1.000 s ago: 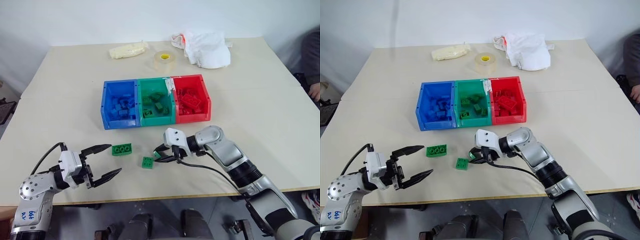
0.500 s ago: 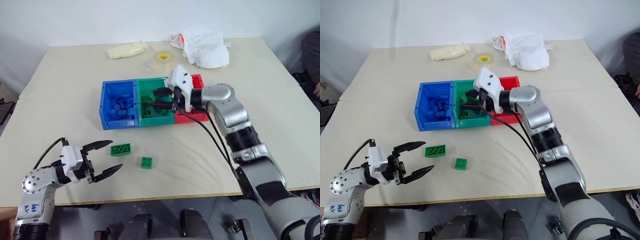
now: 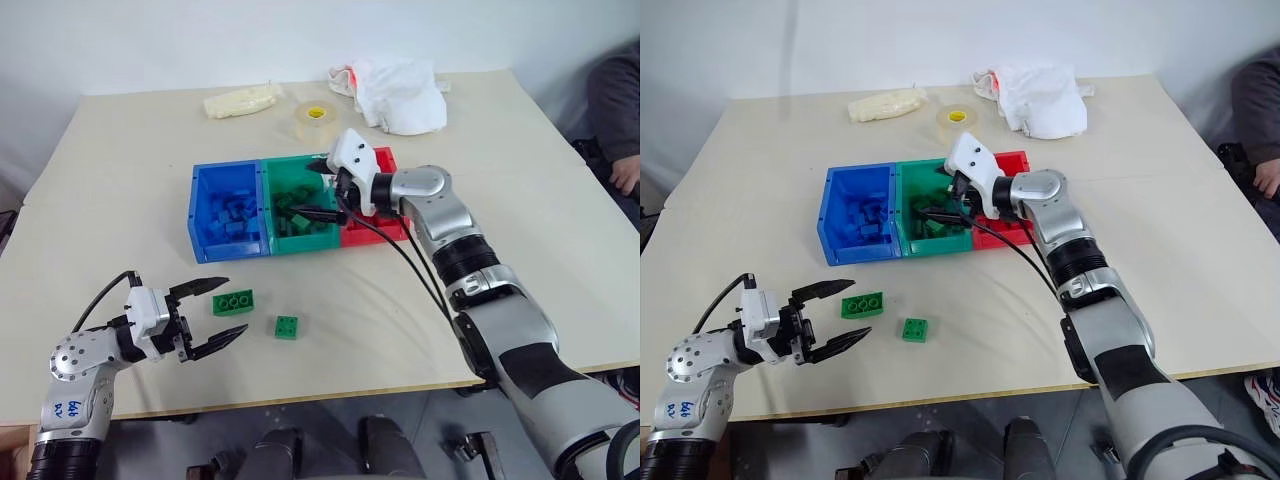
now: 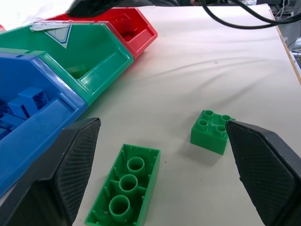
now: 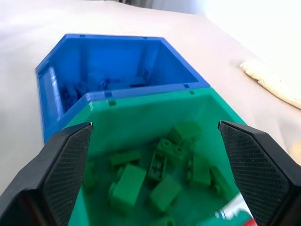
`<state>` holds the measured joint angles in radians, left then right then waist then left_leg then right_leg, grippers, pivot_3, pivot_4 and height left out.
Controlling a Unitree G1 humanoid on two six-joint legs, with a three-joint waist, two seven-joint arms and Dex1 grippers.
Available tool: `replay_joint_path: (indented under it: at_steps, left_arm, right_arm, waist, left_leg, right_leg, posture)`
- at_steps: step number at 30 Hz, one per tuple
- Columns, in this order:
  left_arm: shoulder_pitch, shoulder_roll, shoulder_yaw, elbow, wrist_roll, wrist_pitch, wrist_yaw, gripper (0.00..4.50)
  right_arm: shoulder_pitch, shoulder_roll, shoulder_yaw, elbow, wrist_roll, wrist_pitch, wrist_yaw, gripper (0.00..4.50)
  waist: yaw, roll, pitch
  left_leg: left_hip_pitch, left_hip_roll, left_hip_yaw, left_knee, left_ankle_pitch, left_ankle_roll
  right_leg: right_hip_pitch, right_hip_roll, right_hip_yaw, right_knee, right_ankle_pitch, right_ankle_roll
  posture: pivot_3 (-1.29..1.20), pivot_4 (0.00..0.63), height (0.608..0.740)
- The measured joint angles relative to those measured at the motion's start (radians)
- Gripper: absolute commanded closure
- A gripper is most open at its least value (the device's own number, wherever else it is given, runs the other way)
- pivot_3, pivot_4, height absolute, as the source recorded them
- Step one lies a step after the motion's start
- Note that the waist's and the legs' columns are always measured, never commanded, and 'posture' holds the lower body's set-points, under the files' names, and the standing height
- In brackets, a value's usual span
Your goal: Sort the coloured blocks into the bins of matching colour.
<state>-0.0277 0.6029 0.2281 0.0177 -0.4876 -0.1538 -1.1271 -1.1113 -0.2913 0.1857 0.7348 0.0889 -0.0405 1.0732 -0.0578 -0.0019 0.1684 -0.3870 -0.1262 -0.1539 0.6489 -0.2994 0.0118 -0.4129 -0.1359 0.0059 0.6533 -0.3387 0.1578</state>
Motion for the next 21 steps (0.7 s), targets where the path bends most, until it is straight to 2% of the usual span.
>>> replay_joint_path:
  at_steps: [5,12,18,21]
  left_arm:
    - [-0.036,0.002,-0.003,0.033,0.001,0.000,-0.011,0.00]
    - [-0.080,0.003,-0.013,0.074,0.003,-0.001,-0.033,0.00]
    - [-0.091,0.009,-0.012,0.104,0.003,-0.002,-0.057,0.00]
    - [-0.103,0.011,-0.013,0.122,0.003,-0.002,-0.068,0.00]
  right_arm:
    - [0.192,-0.113,0.000,-0.249,0.061,0.047,0.127,0.03]
    - [0.533,-0.400,-0.090,-0.616,0.180,0.209,0.241,0.03]
    - [0.730,-0.587,-0.208,-0.709,0.213,0.273,0.257,0.03]
    - [0.741,-0.604,-0.241,-0.719,0.220,0.283,0.243,0.03]
  waist:
    - [0.009,0.000,0.000]
    - [0.032,0.000,0.000]
    - [0.033,0.000,0.000]
    - [0.029,0.000,0.000]
  left_leg:
    - [0.000,0.000,0.000,0.001,0.000,0.000]
    - [-0.001,0.001,0.001,0.001,0.000,0.000]
    - [0.000,0.001,0.004,0.002,0.000,0.000]
    - [0.000,0.002,0.005,0.002,0.000,0.000]
  right_leg:
    - [0.000,0.000,0.000,0.000,0.000,0.000]
    - [0.001,0.001,0.000,-0.007,0.000,0.000]
    - [0.001,0.001,0.001,-0.008,0.000,-0.001]
    - [0.001,0.001,0.002,-0.008,0.001,-0.001]
  posture:
    - [0.00,0.150,0.740]
    - [0.00,0.150,0.740]
    - [0.00,0.150,0.740]
    - [0.00,0.150,0.740]
